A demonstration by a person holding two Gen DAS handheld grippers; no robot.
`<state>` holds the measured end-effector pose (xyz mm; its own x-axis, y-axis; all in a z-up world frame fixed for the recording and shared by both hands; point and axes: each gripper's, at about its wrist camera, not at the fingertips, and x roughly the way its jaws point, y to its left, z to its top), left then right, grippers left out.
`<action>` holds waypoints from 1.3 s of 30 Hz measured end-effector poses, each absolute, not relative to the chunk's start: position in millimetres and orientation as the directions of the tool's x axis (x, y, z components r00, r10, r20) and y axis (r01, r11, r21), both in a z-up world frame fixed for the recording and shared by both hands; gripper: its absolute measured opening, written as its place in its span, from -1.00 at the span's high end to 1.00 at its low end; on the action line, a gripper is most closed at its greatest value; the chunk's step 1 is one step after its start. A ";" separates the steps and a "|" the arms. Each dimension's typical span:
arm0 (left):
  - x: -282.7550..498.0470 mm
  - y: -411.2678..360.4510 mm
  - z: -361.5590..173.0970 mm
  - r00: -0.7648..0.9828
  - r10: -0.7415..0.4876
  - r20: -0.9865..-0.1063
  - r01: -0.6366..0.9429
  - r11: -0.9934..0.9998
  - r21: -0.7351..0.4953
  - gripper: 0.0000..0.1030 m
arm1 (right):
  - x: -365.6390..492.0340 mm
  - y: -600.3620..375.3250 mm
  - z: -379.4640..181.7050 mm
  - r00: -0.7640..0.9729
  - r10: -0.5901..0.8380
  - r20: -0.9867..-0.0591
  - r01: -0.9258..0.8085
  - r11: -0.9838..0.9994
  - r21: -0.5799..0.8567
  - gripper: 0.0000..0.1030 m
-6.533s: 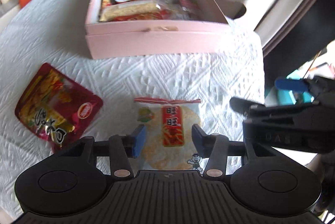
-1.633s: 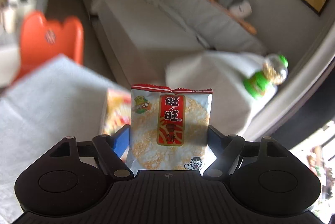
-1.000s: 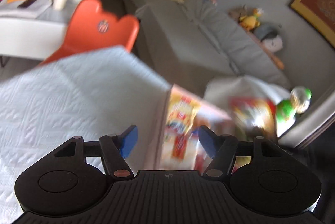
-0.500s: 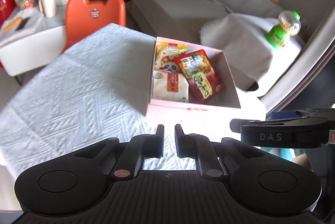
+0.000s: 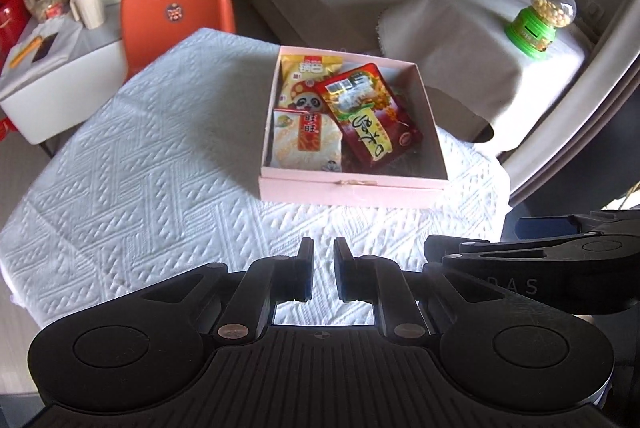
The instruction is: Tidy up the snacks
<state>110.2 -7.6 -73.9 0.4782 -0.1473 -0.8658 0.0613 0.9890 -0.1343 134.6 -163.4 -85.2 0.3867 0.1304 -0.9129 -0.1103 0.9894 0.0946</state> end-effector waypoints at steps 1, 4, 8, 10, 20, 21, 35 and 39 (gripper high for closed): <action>110.6 -8.5 -74.1 0.474 -0.152 -0.867 0.062 0.988 -0.139 0.72 | 134.6 -164.9 -85.1 0.387 0.129 -0.913 -0.109 0.990 0.094 -0.71; 110.1 -10.9 -73.5 0.471 -0.152 -0.869 0.062 0.988 -0.139 0.72 | 133.6 -168.9 -86.1 0.385 0.126 -0.914 -0.102 0.990 0.094 -0.71; 108.9 -14.1 -73.6 0.464 -0.147 -0.874 0.060 0.989 -0.135 0.72 | 131.9 -171.8 -86.8 0.382 0.127 -0.915 -0.104 0.990 0.094 -0.71; 108.4 -15.3 -73.6 0.459 -0.148 -0.876 0.057 0.989 -0.137 0.72 | 131.0 -172.2 -86.8 0.381 0.128 -0.916 -0.105 0.990 0.095 -0.71; 103.3 -16.2 -73.4 0.452 -0.155 -0.878 0.055 0.988 -0.146 0.72 | 127.7 -173.8 -87.4 0.377 0.130 -0.917 -0.105 0.990 0.097 -0.71; 103.1 -16.0 -73.4 0.451 -0.156 -0.879 0.054 0.988 -0.148 0.72 | 128.0 -173.9 -87.3 0.377 0.131 -0.917 -0.105 0.990 0.098 -0.71; 98.9 -18.0 -71.1 0.452 -0.168 -0.876 0.054 0.985 -0.161 0.72 | 120.5 -175.0 -87.6 0.377 0.131 -0.917 -0.102 0.990 0.099 -0.71; 96.1 -18.9 -70.3 0.453 -0.172 -0.874 0.057 0.985 -0.165 0.72 | 117.8 -176.3 -86.9 0.377 0.131 -0.917 -0.101 0.990 0.100 -0.71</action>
